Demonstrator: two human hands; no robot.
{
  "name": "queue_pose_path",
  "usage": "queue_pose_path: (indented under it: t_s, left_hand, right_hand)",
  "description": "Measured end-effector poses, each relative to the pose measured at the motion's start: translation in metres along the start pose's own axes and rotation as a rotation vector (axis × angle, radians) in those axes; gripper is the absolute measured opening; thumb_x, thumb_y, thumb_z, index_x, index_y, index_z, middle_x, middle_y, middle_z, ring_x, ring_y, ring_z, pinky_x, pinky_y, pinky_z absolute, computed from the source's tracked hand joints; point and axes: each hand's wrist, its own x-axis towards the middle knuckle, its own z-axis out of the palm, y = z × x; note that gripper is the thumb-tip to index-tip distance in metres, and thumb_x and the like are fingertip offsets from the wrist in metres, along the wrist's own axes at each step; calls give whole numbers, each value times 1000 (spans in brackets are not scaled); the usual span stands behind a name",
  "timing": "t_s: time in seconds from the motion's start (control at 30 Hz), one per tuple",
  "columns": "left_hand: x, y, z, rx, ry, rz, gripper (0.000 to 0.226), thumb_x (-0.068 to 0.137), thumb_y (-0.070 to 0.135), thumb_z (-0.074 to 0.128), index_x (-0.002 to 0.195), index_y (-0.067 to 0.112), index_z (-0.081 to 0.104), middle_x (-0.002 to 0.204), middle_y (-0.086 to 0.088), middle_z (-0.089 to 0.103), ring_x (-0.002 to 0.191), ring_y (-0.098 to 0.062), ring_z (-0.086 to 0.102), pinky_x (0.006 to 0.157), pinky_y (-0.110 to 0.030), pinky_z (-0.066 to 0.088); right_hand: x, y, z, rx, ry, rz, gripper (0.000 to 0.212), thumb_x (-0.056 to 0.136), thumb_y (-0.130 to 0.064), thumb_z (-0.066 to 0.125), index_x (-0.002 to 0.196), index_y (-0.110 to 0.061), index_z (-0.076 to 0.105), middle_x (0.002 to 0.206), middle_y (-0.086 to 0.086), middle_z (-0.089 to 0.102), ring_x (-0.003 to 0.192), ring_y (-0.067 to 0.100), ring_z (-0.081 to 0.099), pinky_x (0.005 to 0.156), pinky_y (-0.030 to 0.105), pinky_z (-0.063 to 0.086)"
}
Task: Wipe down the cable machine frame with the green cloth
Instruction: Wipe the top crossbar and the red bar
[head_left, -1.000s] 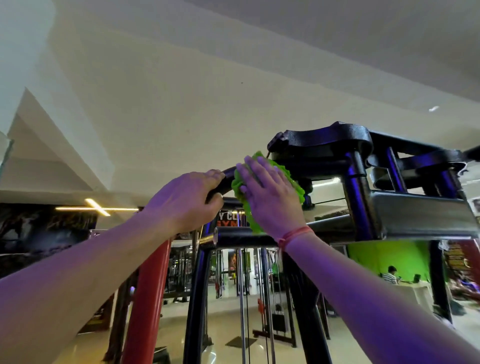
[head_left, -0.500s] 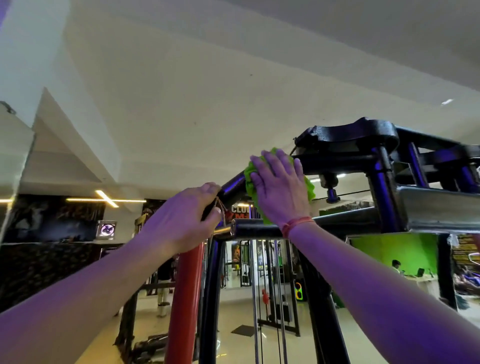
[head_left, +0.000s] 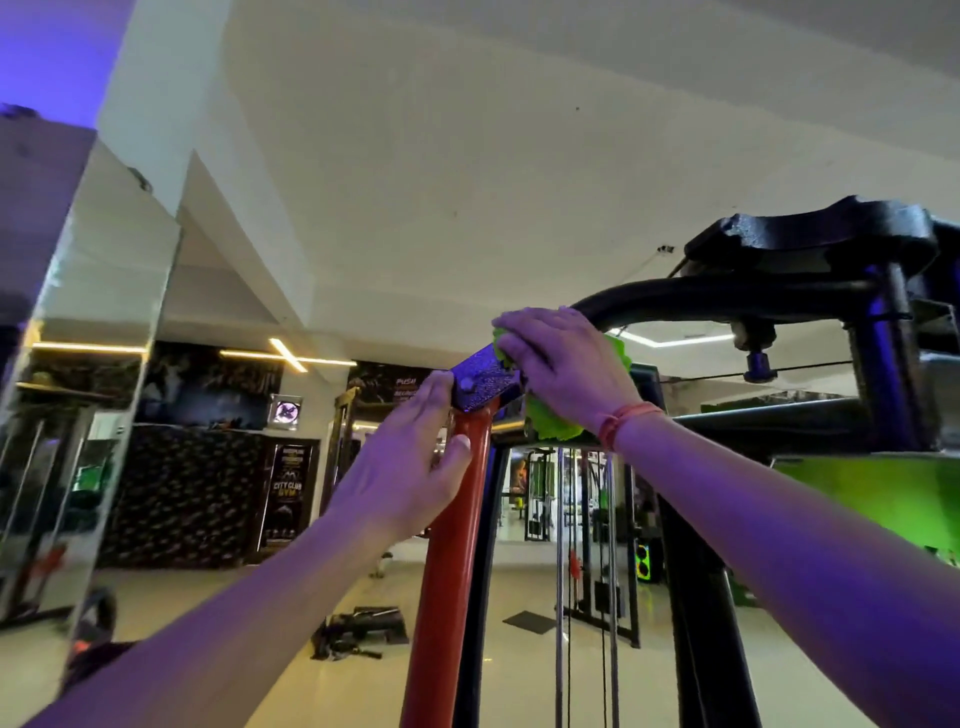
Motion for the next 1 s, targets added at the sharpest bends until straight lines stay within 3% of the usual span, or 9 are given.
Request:
queue_pose_path:
  t_s: [0.1,0.37,0.5,0.57,0.63,0.7,0.83,0.9,1.0]
  left_hand:
    - [-14,0,5,-26,-62,-27,76,103,48,41,158,38,-11,167,11,10,152,-10,16,121,-32,14]
    - [-37,-1,21,-363,-102,-115,61,104,34,50,155,45,19,153,15,42,119,3,49,102,-19,42]
    - [-43,-1,27,-567,-75,-261,54,104,26,52,146,51,30,104,28,61,91,5,65,75,-9,48]
    - [-47,-4,30,-631,-71,-297,54,104,25,53,151,43,34,119,23,63,87,10,63,68,-4,46]
    - [-53,-7,32,-689,-85,-331,53,103,23,54,152,36,38,138,19,56,91,14,61,69,-2,44]
    - [-59,-10,35,-797,-100,-375,50,101,23,57,148,32,46,128,21,64,99,16,62,72,-1,45]
    - [-70,-15,35,-928,-81,-469,55,80,37,64,135,34,62,131,11,67,129,-11,57,114,-40,38]
    - [-78,-16,36,-982,-58,-477,48,81,30,61,128,30,66,129,9,69,126,-10,58,117,-40,35]
    - [-93,-17,38,-1045,-58,-533,41,84,31,57,123,30,68,130,13,67,126,-6,56,117,-40,33]
  right_hand:
    - [-13,-13,10,101,72,-33,25,100,-30,58,120,-25,72,131,-8,67,120,18,61,105,36,46]
    - [-14,-9,-1,-44,-204,-566,36,95,-14,65,130,-17,67,139,0,63,129,21,57,112,41,40]
    - [-7,-27,-3,-91,-156,-327,40,96,-22,66,134,-14,62,121,5,70,103,29,66,90,42,57]
    - [-21,-38,8,-127,-128,-335,35,98,-24,54,129,-11,65,122,7,70,110,31,66,99,46,53]
    - [-37,-44,17,-162,-172,-455,41,95,-19,41,126,-9,68,130,9,68,123,30,61,108,47,45]
    - [-38,-43,18,-179,-173,-477,45,93,-15,36,125,-8,68,132,10,66,126,30,60,108,49,44]
    - [-49,-53,31,-146,-300,-570,36,90,-7,62,126,-8,67,125,11,69,113,31,66,101,45,52]
    - [-60,-54,39,-134,-392,-614,40,90,-13,66,130,-11,64,128,10,67,115,30,64,103,44,50]
    - [-73,-49,50,-87,-218,-400,41,96,-19,62,137,-14,60,140,7,61,130,27,56,110,49,44]
